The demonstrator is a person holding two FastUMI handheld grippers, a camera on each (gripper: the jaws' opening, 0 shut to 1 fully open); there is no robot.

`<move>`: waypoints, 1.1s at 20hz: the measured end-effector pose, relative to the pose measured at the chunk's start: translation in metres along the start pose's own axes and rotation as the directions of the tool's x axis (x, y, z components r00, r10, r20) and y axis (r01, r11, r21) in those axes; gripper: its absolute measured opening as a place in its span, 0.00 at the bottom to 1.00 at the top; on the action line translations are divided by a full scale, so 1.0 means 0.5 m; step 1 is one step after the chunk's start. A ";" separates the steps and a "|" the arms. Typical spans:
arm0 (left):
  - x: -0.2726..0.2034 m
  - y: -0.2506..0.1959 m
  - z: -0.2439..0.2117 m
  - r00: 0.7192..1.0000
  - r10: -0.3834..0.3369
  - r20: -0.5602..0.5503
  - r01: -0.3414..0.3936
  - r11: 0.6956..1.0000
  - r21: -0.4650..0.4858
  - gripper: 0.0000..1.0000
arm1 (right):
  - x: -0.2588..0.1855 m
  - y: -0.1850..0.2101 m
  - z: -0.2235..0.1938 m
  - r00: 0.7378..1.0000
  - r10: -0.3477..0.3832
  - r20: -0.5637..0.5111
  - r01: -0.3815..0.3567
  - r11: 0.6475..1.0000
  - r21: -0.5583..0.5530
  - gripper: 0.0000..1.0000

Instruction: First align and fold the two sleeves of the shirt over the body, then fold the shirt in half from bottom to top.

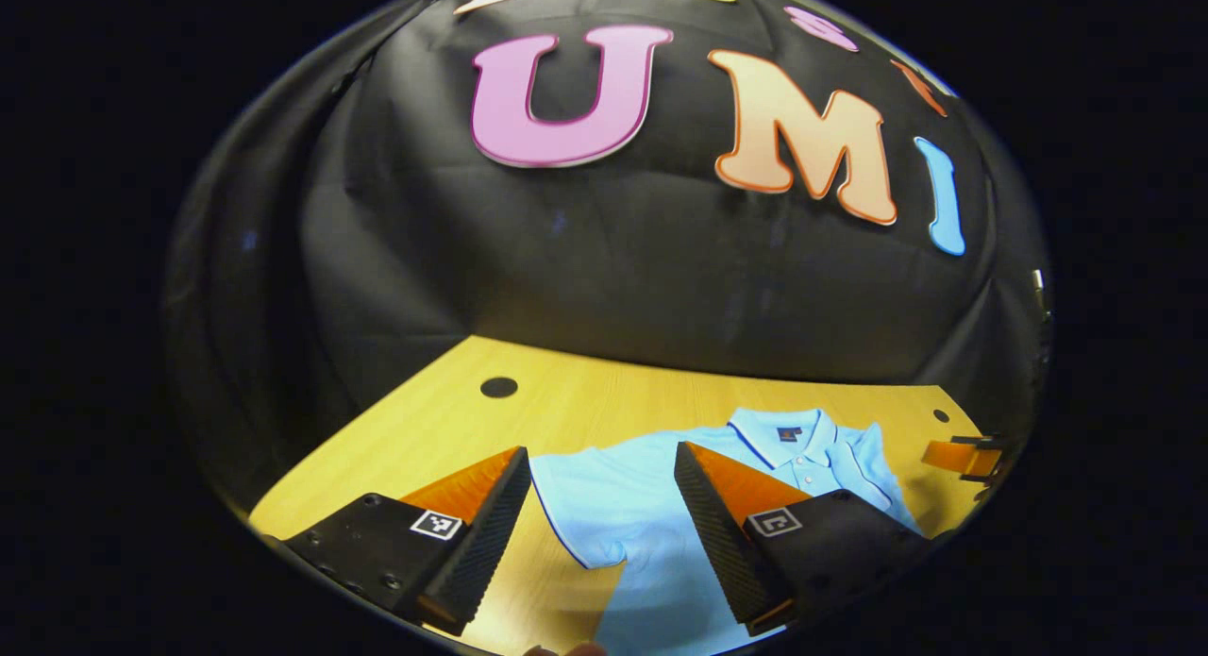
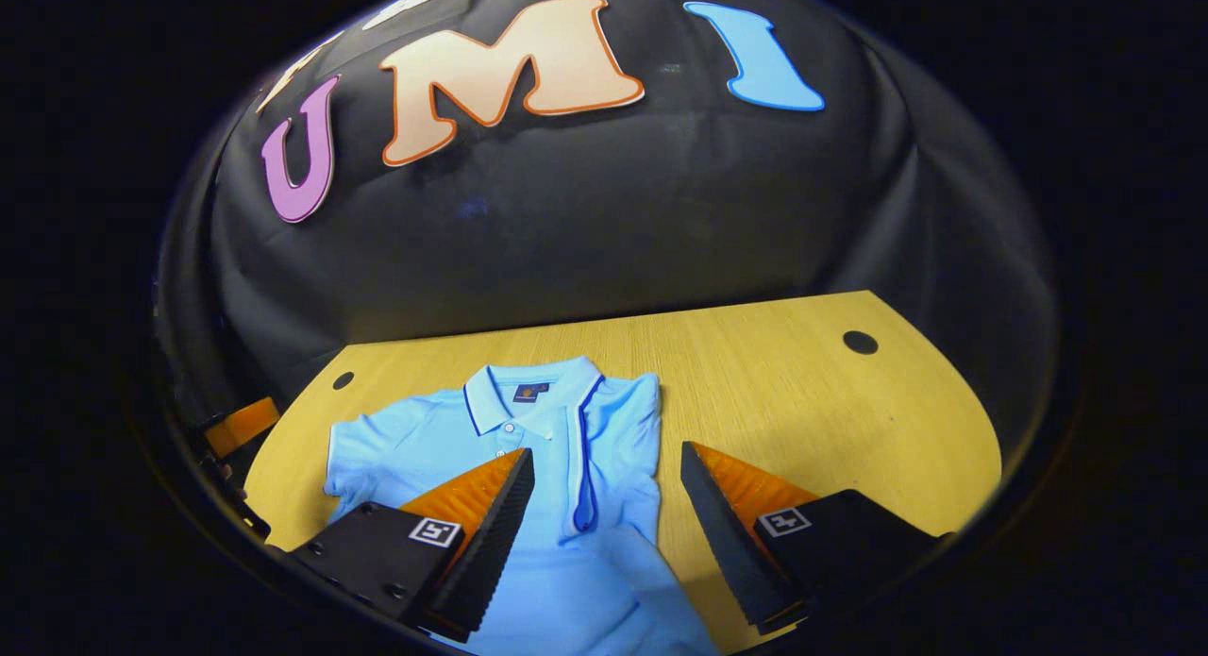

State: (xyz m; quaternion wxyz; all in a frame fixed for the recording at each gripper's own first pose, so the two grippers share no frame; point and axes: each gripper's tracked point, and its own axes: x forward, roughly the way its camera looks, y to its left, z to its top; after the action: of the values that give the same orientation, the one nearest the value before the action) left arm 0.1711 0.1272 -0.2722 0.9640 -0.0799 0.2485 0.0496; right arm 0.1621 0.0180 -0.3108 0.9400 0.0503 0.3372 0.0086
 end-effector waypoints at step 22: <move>0.148 0.001 -0.168 0.979 -0.005 -0.202 0.008 1.000 0.015 0.48 | -0.122 -0.169 -0.052 0.991 -0.130 -0.015 0.130 0.991 -0.006 0.94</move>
State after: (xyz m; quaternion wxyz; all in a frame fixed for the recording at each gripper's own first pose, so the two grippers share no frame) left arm 0.1960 0.1167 -0.3811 0.9345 -0.0775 0.3455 0.0362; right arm 0.0971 -0.0666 -0.3007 0.9361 0.0256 0.3471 -0.0514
